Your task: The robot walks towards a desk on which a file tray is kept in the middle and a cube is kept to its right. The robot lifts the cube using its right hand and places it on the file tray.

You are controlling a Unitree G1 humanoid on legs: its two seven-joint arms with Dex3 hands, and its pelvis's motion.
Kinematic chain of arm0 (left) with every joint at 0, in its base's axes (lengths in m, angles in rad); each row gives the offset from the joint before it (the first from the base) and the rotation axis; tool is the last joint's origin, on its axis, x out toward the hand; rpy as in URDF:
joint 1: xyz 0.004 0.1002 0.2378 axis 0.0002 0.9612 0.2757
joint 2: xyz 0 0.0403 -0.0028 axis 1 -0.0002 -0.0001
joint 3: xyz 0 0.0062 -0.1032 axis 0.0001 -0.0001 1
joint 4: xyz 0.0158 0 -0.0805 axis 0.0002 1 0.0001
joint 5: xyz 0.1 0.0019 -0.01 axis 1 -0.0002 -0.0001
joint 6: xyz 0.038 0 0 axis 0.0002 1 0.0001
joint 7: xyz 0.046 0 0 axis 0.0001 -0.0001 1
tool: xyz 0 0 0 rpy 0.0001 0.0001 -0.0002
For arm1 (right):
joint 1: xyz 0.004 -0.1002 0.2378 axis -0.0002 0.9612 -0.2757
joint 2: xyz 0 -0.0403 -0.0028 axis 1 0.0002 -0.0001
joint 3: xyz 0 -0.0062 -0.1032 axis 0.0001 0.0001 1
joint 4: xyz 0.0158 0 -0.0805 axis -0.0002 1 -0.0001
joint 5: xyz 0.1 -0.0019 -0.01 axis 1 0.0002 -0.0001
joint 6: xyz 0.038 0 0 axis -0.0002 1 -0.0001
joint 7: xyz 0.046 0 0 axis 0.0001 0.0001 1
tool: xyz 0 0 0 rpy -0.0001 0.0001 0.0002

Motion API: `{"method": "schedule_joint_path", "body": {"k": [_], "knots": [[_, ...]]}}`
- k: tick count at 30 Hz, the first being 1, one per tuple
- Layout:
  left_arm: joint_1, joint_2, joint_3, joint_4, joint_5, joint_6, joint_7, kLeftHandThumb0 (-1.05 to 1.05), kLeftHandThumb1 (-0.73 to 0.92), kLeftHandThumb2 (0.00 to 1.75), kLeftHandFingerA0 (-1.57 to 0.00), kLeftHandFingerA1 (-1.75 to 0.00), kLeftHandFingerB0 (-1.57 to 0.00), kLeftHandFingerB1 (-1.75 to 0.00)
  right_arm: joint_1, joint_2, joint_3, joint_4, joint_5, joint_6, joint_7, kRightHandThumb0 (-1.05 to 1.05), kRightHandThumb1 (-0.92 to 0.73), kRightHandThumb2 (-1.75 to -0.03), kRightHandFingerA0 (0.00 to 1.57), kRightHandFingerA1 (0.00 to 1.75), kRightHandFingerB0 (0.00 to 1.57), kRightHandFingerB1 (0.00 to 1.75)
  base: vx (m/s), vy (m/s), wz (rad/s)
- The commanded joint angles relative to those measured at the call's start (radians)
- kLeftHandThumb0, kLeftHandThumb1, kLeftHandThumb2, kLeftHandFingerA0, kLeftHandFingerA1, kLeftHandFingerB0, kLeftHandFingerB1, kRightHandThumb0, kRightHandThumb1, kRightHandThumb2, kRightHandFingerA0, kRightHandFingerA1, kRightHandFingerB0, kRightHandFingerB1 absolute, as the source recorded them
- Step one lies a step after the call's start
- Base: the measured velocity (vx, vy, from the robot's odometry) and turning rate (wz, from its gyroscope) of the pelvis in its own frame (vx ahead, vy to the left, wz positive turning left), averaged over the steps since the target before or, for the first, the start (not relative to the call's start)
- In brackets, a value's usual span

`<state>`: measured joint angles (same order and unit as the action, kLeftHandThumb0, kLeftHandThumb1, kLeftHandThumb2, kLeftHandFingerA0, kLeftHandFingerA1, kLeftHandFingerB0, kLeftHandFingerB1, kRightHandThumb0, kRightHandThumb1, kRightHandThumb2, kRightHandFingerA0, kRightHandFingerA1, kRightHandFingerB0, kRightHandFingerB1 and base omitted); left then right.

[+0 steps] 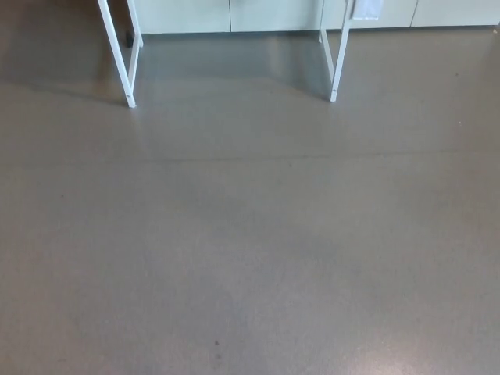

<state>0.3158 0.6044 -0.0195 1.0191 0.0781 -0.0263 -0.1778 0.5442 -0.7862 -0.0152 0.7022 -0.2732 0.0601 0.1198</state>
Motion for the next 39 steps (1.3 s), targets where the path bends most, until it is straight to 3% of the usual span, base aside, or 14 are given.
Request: {"method": "schedule_joint_path", "body": {"k": [1,2,14,16,18,20,21,25,26,28,29,30,32,39], "knots": [[0.021,0.032,-0.009,-0.014,0.021,-0.089,-0.057,-0.65,0.59,0.92,-0.2,-0.5,-0.01,-0.23,0.042,-0.021,-0.02,-0.061,0.018,0.034,0.05,-0.6,-0.5,-0.78,0.32,0.47,0.06,0.3,0.0,0.0,0.0],[0.024,0.032,-0.005,-0.02,0.015,-0.085,-0.065,-0.59,0.74,0.65,-0.22,-0.38,-0.06,-0.16,0.046,-0.022,-0.02,-0.066,0.014,0.032,0.049,-0.6,-0.51,-0.78,0.33,0.47,0.06,0.3,0.03,0.021,-0.08],[-0.004,0.028,-0.002,0.033,0.032,-0.095,-0.054,-0.6,0.72,0.64,-0.23,-0.35,-0.06,-0.16,0.093,-0.015,-0.049,-0.156,0.01,0.085,0.073,-0.57,-0.5,-0.77,0.35,0.47,0.06,0.31,0.07,-0.145,0.1],[-0.02,0.027,-0.006,0.063,0.039,-0.107,-0.06,-0.69,0.59,0.91,-0.14,-0.47,0.0,-0.19,0.018,0.018,-0.055,0.01,0.025,-0.009,0.033,-0.55,-0.48,-0.73,0.37,0.47,0.08,0.34,0.17,-0.166,0.11],[-0.029,0.026,-0.016,0.073,0.05,-0.099,-0.06,-0.64,0.76,0.62,-0.18,-0.34,-0.01,-0.21,0.038,-0.004,-0.036,-0.052,0.002,0.042,0.058,-0.62,-0.5,-0.79,0.35,0.49,0.06,0.3,0.16,-0.099,0.17],[-0.039,0.024,-0.018,0.09,0.054,-0.103,-0.058,-0.69,0.6,0.92,-0.13,-0.48,0.0,-0.19,0.07,-0.016,-0.042,-0.118,0.002,0.077,0.078,-0.62,-0.51,-0.79,0.33,0.49,0.06,0.3,0.18,-0.041,0.0],[-0.047,0.025,-0.017,0.098,0.054,-0.106,-0.061,-0.63,0.77,0.62,-0.17,-0.35,0.0,-0.23,0.073,-0.023,-0.029,-0.136,-0.015,0.086,0.08,-0.62,-0.52,-0.8,0.34,0.49,0.06,0.29,0.17,-0.025,-0.04],[-0.045,0.027,-0.015,0.095,0.053,-0.112,-0.065,-0.68,0.6,0.91,-0.1,-0.46,-0.01,-0.21,0.07,-0.023,-0.016,-0.143,-0.033,0.113,0.067,-0.62,-0.52,-0.8,0.35,0.5,0.06,0.31,0.21,0.064,-0.08],[-0.039,0.034,-0.018,0.079,0.058,-0.106,-0.062,-0.63,0.77,0.65,-0.18,-0.34,-0.04,-0.18,0.066,-0.015,-0.026,-0.129,-0.015,0.095,0.072,-0.62,-0.5,-0.78,0.33,0.48,0.06,0.31,0.3,0.159,-0.11],[-0.038,0.034,-0.015,0.075,0.054,-0.105,-0.067,-0.64,0.77,0.62,-0.18,-0.34,-0.02,-0.22,0.039,-0.007,-0.025,-0.077,-0.008,0.073,0.071,-0.51,-0.61,-0.58,0.31,0.35,0.08,0.26,0.35,0.19,-0.16],[-0.035,0.041,-0.024,0.067,0.066,-0.105,-0.064,-0.69,0.61,0.94,-0.16,-0.48,0.0,-0.23,0.012,0.008,-0.026,-0.006,0.0,0.027,0.054,-0.61,-0.48,-0.77,0.35,0.49,0.07,0.32,0.47,0.37,-0.19],[-0.037,0.044,-0.025,0.068,0.064,-0.108,-0.074,-0.63,0.78,0.63,-0.19,-0.34,-0.02,-0.22,0.032,0.005,-0.036,-0.026,0.011,0.02,0.066,-0.62,-0.49,-0.78,0.34,0.48,0.06,0.29,0.6,0.265,0.14],[-0.034,0.037,0.008,0.066,0.021,-0.103,-0.108,-0.65,0.57,0.89,-0.13,-0.47,0.0,-0.21,0.054,0.0,-0.047,-0.061,0.016,0.019,0.074,-0.59,-0.51,-0.77,0.35,0.48,0.07,0.31,0.57,0.227,-0.16],[-0.016,0.041,0.011,0.033,0.041,-0.08,-0.094,-0.61,0.69,0.63,-0.23,-0.36,-0.06,-0.16,0.045,0.008,-0.037,-0.023,-0.001,0.004,0.042,-0.61,-0.5,-0.77,0.4,0.49,0.09,0.37,0.29,0.055,0.05]]}}
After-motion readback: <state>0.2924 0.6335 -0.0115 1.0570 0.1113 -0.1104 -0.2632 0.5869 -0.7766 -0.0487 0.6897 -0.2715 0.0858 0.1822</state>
